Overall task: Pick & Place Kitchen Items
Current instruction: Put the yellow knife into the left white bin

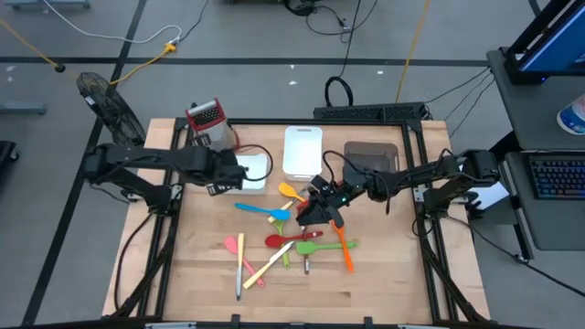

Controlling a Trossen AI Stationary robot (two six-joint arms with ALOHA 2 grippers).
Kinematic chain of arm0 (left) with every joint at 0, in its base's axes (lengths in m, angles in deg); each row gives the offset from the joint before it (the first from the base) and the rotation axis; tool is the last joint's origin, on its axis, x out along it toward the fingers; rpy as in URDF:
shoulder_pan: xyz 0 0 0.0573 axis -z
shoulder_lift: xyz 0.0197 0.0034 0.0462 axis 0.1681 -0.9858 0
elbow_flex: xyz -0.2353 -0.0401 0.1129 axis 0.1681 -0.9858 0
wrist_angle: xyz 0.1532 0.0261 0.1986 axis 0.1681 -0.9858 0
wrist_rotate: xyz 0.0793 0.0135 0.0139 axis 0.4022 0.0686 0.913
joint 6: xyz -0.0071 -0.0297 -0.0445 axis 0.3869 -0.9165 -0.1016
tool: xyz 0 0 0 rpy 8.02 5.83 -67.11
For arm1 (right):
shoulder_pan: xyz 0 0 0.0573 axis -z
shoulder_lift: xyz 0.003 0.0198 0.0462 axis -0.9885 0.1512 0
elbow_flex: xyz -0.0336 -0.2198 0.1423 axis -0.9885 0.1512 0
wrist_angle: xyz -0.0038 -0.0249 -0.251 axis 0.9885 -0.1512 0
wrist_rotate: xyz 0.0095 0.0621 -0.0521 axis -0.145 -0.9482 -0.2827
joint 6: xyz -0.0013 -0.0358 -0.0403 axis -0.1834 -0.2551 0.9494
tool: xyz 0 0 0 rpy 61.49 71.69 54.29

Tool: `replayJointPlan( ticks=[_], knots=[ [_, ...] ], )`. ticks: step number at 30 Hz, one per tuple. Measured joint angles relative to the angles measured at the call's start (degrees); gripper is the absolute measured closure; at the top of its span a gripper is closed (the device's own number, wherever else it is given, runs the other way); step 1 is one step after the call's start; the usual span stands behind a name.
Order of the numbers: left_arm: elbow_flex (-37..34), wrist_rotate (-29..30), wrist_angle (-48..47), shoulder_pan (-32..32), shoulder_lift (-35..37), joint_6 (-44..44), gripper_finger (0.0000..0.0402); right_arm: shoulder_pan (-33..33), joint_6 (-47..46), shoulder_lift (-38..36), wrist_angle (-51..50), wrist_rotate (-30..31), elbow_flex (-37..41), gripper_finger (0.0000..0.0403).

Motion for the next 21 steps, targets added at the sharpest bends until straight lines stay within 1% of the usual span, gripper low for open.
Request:
replayJointPlan(
  ticks=[6,9,12,16,21],
  knots=[
    [0.0,-0.3,-0.5,-1.0,-2.7,7.0,0.0373,1.0,5.5,-1.4,0.0,-0.8,0.1,0.0302],
    [-0.7,-0.3,-0.5,-1.7,-2.7,8.9,0.0373,1.2,6.8,-3.2,0.3,-2.3,1.0,0.0305],
    [-3.0,-1.1,-0.6,-2.4,-2.4,10.8,0.0373,1.3,7.2,-6.7,-0.4,-3.1,3.8,0.0308],
    [-6.7,-1.8,-0.6,-3.5,-2.4,13.1,0.0373,1.3,7.2,-11.9,0.0,-0.2,8.3,0.0310],
    [-11.4,-3.2,1.6,-5.2,-2.5,14.3,0.0373,1.2,6.9,-17.8,2.0,5.3,13.8,0.0310]
  ],
)
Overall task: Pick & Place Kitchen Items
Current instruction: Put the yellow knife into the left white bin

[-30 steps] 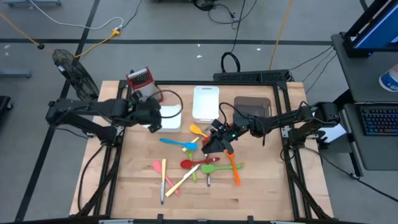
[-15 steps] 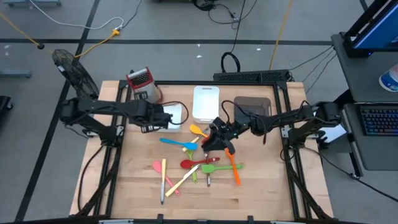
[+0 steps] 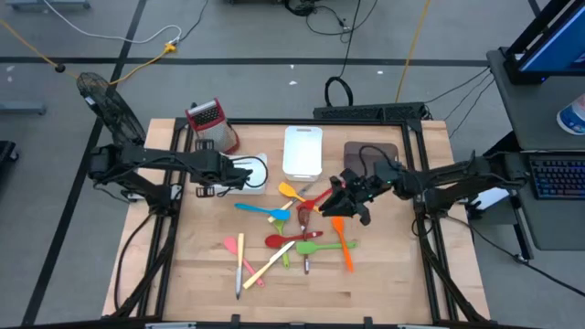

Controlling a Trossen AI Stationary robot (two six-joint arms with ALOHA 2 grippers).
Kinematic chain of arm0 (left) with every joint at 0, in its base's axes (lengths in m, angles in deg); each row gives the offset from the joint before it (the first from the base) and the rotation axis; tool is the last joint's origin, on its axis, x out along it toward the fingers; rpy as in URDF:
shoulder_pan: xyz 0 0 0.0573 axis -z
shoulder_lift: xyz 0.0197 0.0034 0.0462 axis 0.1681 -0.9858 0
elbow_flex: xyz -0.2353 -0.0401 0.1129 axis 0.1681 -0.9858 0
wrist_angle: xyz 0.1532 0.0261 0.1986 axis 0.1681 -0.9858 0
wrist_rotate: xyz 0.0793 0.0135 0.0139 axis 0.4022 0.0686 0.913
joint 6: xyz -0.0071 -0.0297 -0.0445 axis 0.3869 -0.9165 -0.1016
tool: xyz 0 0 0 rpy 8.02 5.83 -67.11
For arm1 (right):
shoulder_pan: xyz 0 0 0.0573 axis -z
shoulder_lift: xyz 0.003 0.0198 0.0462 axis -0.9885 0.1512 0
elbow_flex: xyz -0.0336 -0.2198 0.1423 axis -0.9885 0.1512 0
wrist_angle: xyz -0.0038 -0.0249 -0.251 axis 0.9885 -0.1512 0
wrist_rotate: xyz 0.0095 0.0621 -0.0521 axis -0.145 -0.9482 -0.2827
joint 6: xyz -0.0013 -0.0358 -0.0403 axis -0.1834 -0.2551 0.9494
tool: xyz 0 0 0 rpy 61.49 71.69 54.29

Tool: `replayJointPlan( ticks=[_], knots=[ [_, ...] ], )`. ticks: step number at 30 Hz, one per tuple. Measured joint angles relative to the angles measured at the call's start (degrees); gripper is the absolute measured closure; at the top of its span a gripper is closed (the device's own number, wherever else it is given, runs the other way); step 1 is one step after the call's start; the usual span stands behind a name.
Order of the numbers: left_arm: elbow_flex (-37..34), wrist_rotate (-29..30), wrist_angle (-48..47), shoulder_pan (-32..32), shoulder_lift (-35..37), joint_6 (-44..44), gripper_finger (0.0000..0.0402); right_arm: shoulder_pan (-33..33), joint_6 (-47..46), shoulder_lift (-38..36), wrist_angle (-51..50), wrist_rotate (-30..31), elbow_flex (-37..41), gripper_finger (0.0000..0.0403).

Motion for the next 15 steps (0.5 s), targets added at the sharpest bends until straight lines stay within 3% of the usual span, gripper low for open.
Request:
replayJointPlan(
  ticks=[8,15],
  knots=[
    [-2.3,-1.3,4.1,-1.8,-0.9,3.7,0.0373,0.0,-1.8,-7.5,1.6,6.5,6.1,0.0312],
    [-2.3,-1.2,4.2,-4.1,-7.5,6.0,0.0373,0.0,-1.8,-10.5,2.5,7.0,7.6,0.0312]
  ],
)
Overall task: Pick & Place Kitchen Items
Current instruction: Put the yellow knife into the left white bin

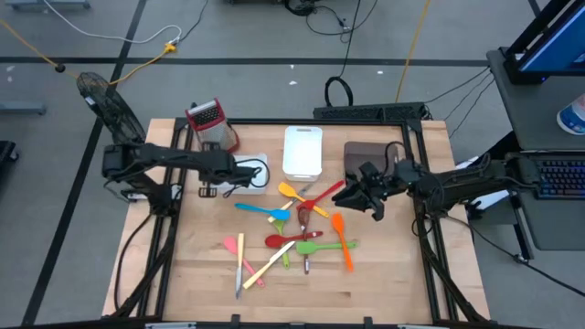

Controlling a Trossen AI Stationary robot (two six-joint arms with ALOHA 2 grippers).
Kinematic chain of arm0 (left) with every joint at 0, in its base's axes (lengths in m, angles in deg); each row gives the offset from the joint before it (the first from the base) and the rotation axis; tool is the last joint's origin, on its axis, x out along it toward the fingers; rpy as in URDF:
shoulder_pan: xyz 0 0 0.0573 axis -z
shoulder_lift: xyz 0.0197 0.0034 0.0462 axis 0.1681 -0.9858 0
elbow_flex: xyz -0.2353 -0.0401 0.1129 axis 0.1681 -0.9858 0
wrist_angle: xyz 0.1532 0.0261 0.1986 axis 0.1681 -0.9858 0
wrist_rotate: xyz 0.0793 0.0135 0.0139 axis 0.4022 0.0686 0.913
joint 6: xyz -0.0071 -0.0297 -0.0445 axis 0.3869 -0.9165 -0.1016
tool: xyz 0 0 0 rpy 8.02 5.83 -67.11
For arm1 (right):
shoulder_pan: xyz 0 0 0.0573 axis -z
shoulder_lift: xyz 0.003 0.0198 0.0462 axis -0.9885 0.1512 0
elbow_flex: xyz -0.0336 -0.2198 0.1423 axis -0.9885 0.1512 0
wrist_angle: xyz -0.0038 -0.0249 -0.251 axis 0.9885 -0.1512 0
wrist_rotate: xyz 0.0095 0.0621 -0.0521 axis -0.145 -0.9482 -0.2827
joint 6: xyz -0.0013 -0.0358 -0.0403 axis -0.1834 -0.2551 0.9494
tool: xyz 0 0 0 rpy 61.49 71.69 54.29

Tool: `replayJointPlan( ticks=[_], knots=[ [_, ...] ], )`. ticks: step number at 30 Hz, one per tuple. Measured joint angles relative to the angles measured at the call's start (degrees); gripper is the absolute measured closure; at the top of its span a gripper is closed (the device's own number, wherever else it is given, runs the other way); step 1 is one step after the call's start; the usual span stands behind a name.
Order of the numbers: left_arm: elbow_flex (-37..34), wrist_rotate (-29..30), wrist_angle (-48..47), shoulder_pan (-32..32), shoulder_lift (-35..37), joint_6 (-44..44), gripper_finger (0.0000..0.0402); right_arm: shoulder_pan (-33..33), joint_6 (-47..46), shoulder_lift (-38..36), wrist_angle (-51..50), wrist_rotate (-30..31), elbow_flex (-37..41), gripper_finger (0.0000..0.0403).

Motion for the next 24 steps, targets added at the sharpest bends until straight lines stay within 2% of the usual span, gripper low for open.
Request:
replayJointPlan(
  ticks=[7,16,24],
  knots=[
    [1.6,-0.4,-0.3,-1.5,-5.4,-1.0,0.0373,0.0,0.2,-0.1,0.2,0.1,0.0,0.0312],
    [2.4,-3.0,-0.5,-2.5,-6.7,-1.2,0.0372,0.0,0.2,-0.1,-0.2,1.4,0.0,0.0312],
    [2.4,-3.0,-0.6,-2.5,-6.7,-1.4,0.0304,0.0,0.1,-0.1,-0.1,1.4,0.0,0.0312]
  ],
)
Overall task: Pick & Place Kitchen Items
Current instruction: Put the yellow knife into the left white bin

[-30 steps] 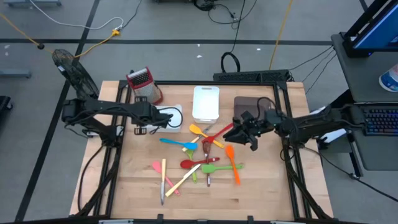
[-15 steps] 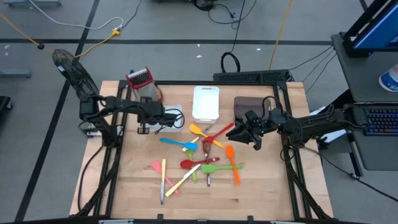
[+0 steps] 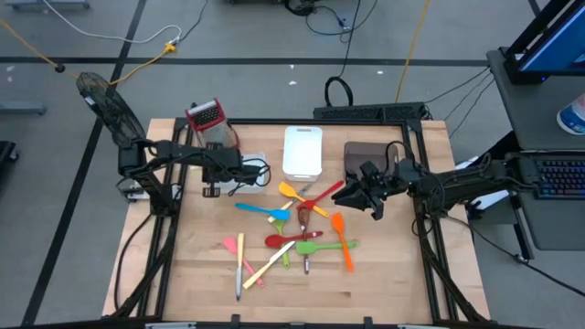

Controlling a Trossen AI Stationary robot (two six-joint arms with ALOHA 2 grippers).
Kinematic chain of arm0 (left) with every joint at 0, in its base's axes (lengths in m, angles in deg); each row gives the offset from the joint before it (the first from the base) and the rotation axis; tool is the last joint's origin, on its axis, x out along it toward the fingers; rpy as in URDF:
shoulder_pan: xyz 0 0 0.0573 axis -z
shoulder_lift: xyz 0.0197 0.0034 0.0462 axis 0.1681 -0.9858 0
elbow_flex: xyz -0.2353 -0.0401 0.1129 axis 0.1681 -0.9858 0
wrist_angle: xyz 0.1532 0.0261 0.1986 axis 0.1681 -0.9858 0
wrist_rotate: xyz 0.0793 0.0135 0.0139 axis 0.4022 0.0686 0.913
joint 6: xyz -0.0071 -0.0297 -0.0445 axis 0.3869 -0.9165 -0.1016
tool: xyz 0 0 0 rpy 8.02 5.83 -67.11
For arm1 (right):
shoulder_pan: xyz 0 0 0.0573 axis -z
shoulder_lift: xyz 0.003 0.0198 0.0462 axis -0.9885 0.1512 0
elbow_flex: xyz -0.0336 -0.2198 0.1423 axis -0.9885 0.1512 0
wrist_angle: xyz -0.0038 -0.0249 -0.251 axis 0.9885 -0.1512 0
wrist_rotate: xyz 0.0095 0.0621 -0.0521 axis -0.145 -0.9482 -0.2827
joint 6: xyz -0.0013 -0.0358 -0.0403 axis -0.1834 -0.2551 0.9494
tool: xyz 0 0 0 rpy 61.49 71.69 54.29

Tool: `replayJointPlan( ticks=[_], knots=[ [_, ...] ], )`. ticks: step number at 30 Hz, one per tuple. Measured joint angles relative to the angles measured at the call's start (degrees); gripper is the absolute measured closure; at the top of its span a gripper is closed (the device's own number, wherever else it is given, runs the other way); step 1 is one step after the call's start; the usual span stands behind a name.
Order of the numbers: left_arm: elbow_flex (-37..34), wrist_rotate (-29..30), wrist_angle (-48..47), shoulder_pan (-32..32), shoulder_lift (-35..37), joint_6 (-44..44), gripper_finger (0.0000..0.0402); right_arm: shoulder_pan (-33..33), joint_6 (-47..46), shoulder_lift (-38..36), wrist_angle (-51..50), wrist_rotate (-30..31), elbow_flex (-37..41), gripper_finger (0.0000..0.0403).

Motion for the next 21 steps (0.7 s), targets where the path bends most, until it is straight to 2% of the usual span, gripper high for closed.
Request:
replayJointPlan(
  ticks=[9,14,21],
  knots=[
    [0.0,0.0,-2.7,0.0,0.0,-1.6,0.0260,0.0,0.1,0.0,0.0,0.0,0.0,0.0312],
    [1.6,-0.2,-5.8,0.0,0.3,-4.9,0.0254,0.0,0.1,0.0,0.0,0.0,0.0,0.0312],
    [8.7,-6.5,-5.8,0.0,6.4,-7.9,0.0252,0.0,-0.8,0.0,-0.1,0.0,0.0,0.0312]
  ],
)
